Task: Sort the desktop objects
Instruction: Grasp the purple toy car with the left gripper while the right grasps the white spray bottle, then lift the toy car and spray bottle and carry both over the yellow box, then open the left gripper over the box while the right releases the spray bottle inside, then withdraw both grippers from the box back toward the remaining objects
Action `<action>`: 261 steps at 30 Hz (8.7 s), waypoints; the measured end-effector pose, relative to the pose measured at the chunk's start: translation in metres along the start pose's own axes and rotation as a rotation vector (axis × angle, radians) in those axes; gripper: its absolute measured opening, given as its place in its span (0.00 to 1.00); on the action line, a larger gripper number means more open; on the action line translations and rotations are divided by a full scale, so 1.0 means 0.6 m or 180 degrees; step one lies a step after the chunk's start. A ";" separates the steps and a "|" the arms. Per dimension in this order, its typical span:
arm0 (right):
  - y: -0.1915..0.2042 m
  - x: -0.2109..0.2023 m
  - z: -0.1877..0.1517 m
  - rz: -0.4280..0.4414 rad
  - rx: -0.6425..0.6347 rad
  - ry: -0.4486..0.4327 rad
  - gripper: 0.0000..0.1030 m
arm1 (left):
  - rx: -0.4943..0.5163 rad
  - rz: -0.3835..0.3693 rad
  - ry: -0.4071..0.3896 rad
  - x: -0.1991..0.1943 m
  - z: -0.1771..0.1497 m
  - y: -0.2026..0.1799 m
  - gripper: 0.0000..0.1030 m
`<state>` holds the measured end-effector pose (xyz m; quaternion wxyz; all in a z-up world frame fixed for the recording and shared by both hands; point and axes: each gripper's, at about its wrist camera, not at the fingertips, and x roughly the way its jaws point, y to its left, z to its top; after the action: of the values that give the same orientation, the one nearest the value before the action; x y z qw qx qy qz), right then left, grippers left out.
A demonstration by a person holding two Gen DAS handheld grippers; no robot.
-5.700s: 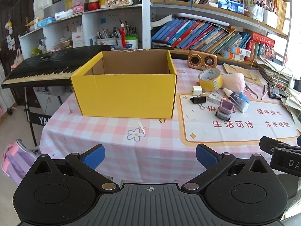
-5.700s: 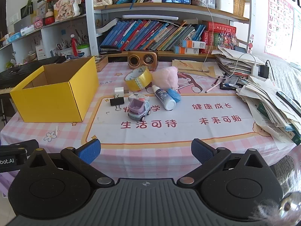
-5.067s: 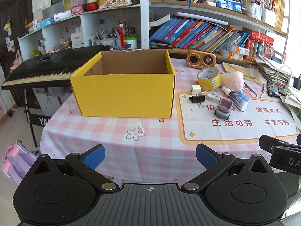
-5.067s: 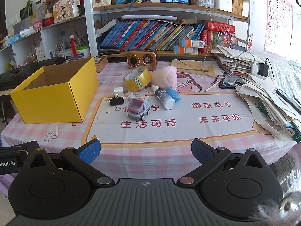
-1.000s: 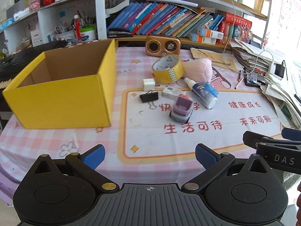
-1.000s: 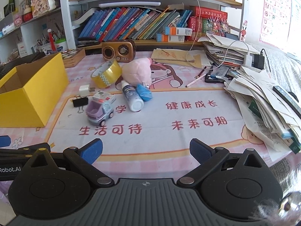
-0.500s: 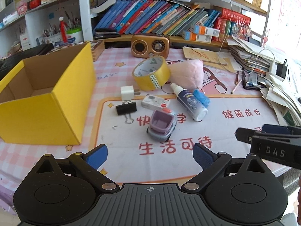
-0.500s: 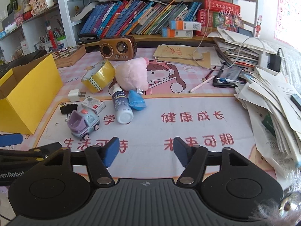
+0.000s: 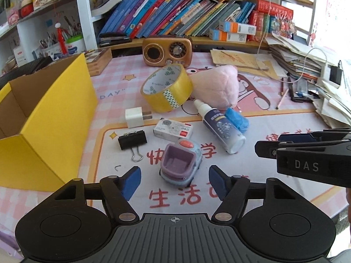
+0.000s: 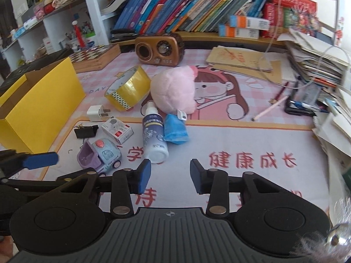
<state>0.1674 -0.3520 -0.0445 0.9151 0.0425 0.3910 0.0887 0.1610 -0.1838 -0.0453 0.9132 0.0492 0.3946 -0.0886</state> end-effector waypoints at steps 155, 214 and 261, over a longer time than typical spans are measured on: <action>0.476 -0.035 0.135 0.0827 -0.0796 -0.0432 0.30 | -0.0491 0.0200 -0.0925 -0.221 0.010 0.445 0.38; 0.496 0.173 0.237 0.0978 -0.1899 0.0312 0.36 | -0.0070 0.0581 -0.0260 -0.070 0.079 0.440 0.70; 0.393 -0.180 -0.144 0.0023 -0.0488 -0.0585 0.52 | -0.0482 0.0490 -0.0587 -0.315 -0.182 0.335 0.87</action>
<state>0.0010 -0.1411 0.0069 0.9474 -0.0183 0.2973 0.1174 -0.0039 0.0541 0.0220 0.9508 0.0020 0.3097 0.0076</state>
